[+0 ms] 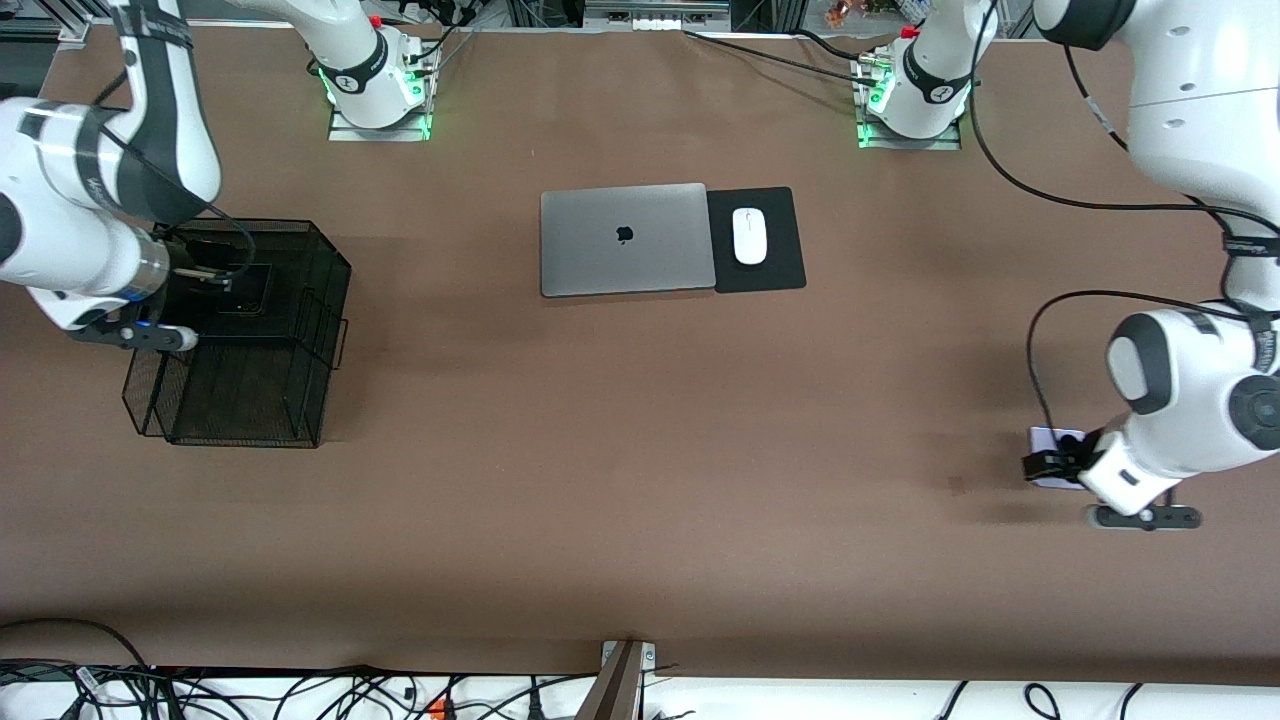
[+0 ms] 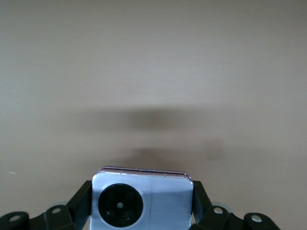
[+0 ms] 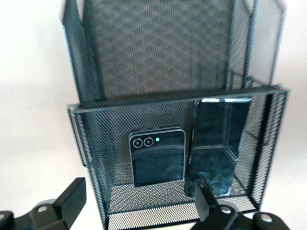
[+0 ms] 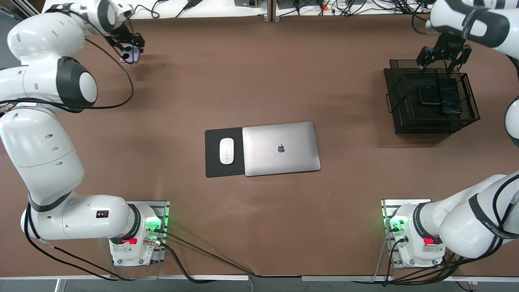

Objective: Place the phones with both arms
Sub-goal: 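Carry the white phone toward the laptop while the right gripper withdraws, then set the white phone down with the left gripper and open it, then grasp the white phone with the right gripper while the left gripper withdraws, then carry the white phone with the right gripper and lower it into the basket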

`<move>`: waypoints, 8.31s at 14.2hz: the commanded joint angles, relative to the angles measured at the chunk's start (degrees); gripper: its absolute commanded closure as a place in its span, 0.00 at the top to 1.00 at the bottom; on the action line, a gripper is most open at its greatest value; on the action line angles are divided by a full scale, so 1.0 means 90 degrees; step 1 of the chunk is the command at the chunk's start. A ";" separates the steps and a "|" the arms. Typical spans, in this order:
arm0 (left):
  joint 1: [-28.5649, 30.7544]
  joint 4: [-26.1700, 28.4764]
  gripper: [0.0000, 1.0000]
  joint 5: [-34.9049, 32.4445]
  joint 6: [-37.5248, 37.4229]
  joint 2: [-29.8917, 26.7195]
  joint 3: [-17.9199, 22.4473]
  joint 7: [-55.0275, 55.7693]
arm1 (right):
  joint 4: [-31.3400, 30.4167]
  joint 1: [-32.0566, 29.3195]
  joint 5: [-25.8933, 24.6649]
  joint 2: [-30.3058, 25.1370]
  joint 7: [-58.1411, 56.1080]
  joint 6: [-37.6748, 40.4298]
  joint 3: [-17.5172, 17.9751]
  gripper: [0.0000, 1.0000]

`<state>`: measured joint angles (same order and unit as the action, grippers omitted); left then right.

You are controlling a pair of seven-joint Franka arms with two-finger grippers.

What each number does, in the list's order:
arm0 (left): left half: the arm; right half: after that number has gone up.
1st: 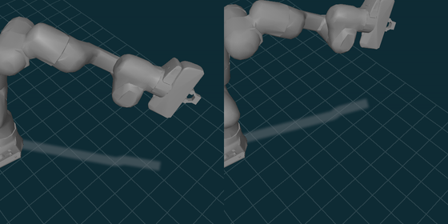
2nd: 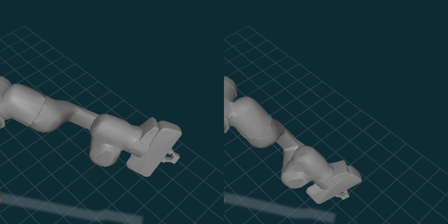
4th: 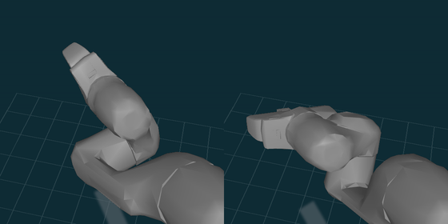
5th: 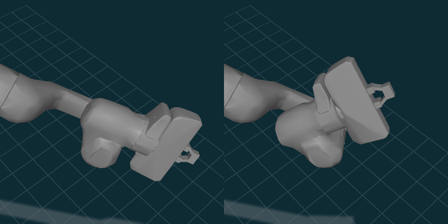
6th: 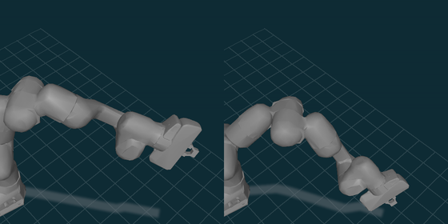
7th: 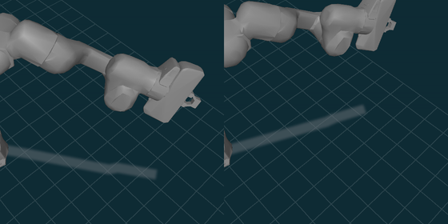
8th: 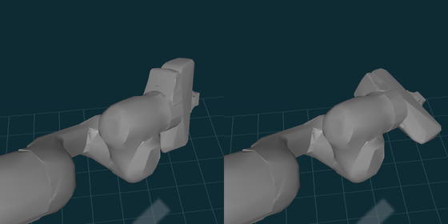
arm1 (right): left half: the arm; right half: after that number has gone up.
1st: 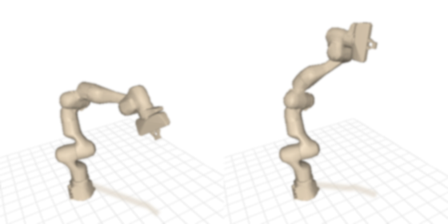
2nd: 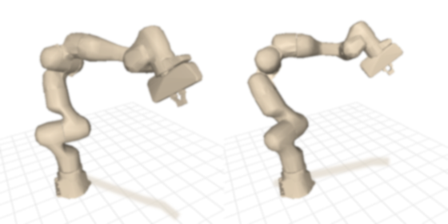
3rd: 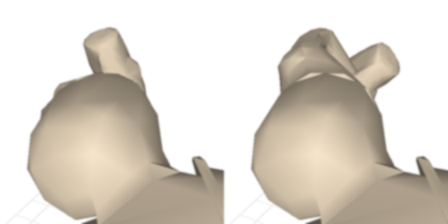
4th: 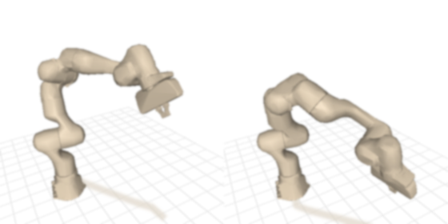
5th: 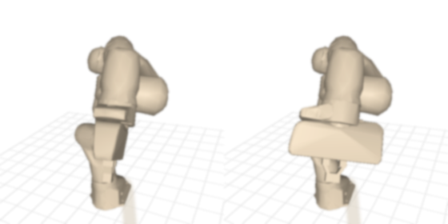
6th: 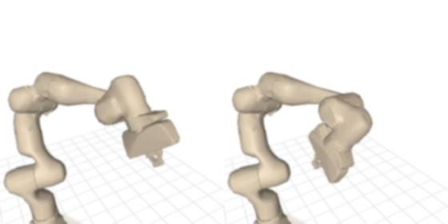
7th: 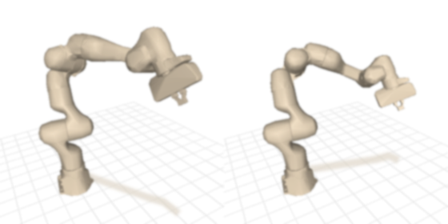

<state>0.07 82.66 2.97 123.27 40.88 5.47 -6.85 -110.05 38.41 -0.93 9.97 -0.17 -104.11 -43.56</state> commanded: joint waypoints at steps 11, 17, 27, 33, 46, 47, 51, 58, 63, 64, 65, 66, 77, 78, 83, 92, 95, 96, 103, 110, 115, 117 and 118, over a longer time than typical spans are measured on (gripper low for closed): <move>-0.3189 -0.0336 0.11 -0.0047 -0.0503 0.0467 0.0096 0.3727 | 0.2647 0.0000 0.1314 0.1265 -0.0537 0.1597 -0.0034 1.00; -0.4059 -0.1458 0.08 0.0138 -0.0464 0.1170 0.0086 0.5009 | 0.3009 -0.0010 0.1558 0.1265 -0.0557 0.1860 -0.0043 1.00; -0.5037 -0.2798 0.08 0.0187 0.0657 0.2215 0.0086 0.5888 | 0.3019 -0.0078 0.1646 0.1255 -0.0567 0.1841 -0.0063 1.00; -0.5154 -0.2788 0.08 0.0187 0.1126 0.2509 0.0086 0.6404 | 0.3010 -0.0078 0.1656 0.1275 -0.0616 0.1782 -0.0014 1.00; -0.5164 -0.2788 1.00 0.0129 0.0935 0.2373 0.0174 0.6757 | 0.3009 -0.0029 0.1695 0.1217 -0.0509 0.1861 0.0258 1.00; -0.5116 -0.2788 1.00 0.0119 0.0700 0.2276 0.0183 0.6709 | 0.3009 -0.0029 0.1685 0.1216 -0.0499 0.1861 0.0259 1.00; -0.4667 -0.2779 1.00 0.0148 -0.0588 0.1603 0.0174 0.5588 | 0.3000 -0.0019 0.1695 0.1216 -0.0489 0.1861 0.0279 1.00; -0.3496 -0.2476 1.00 0.0051 -0.2542 0.0411 0.0213 0.3878 | 0.3000 -0.0049 0.1607 0.1275 0.0368 0.1247 0.1653 1.00; -0.2549 -0.1589 1.00 -0.0399 -0.2847 -0.0633 0.0203 0.2405 | 0.3029 -0.0233 0.1558 0.1918 0.1598 -0.0147 0.3448 1.00; -0.2324 -0.1461 1.00 -0.0408 -0.2837 -0.0819 0.0203 0.2141 | 0.3029 -0.0302 0.1539 0.2094 0.1891 -0.0634 0.3849 1.00; -0.2080 -0.1383 1.00 -0.0409 -0.2837 -0.0966 0.0203 0.1896 | 0.3019 -0.0332 0.1529 0.2327 0.2155 -0.1103 0.4201 1.00; -0.1807 -0.1276 1.00 -0.0399 -0.2847 -0.1171 0.0193 0.1604 | 0.3029 -0.0332 0.1374 0.2581 0.2322 -0.1591 0.4466 1.00; -0.1199 0.0462 1.00 -0.0399 -0.3247 -0.3680 0.0174 0.0732 | 0.3449 -0.0264 -0.0600 0.4410 0.2763 -0.3637 0.5396 1.00; -0.1199 0.0560 1.00 -0.0399 -0.3296 -0.3876 0.0164 0.0732 | 0.3430 -0.0264 -0.0629 0.4419 0.2763 -0.3637 0.5396 1.00; -0.1199 0.0513 1.00 -0.0379 -0.3706 -0.4317 0.0154 0.0351 | 0.3400 -0.0254 -0.0785 0.4585 0.2880 -0.3647 0.5396 1.00; -0.1111 0.0513 1.00 -0.0340 -0.3833 -0.4639 0.0164 0.0380 | 0.3429 -0.0254 -0.0873 0.4820 0.3222 -0.4243 0.5396 1.00; -0.0926 0.0513 1.00 -0.0331 -0.3833 -0.4659 0.0164 0.0448 | 0.3429 -0.0264 -0.0961 0.4840 0.3222 -0.4243 0.5396 0.92; -0.0897 0.0513 1.00 -0.0301 -0.3824 -0.4640 0.0164 0.0448 | 0.3439 -0.0264 -0.0952 0.4840 0.3222 -0.4233 0.5396 0.70; -0.0896 0.0542 1.00 -0.0301 -0.3638 -0.4434 0.0154 0.0828 | 0.3468 -0.0593 -0.0893 0.4246 0.3125 -0.3223 0.5347 0.01; -0.0906 0.0542 1.00 -0.0291 -0.3638 -0.4386 0.0145 0.0849 | 0.3430 -0.1240 -0.0854 0.2458 0.2131 -0.0448 0.4481 0.01; -0.0906 0.0522 1.00 -0.0291 -0.3638 -0.4376 0.0145 0.0849 | 0.3293 -0.1523 0.0356 0.2116 0.0267 0.0697 0.2939 0.01; -0.0906 0.0522 1.00 -0.0291 -0.3638 -0.4376 0.0154 0.0849 | 0.2865 -0.1659 0.0367 0.1950 -0.0622 0.0582 0.2498 0.01; -0.0906 0.0513 1.00 -0.0291 -0.3638 -0.4376 0.0154 0.0849 | 0.2670 -0.1670 0.0367 0.1920 -0.0838 0.0427 0.2293 0.01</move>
<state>-8.44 87.15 0.31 89.97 1.73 7.27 0.26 -80.69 23.38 1.51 30.29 -3.35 -98.73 -20.62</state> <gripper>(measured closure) 0.000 0.150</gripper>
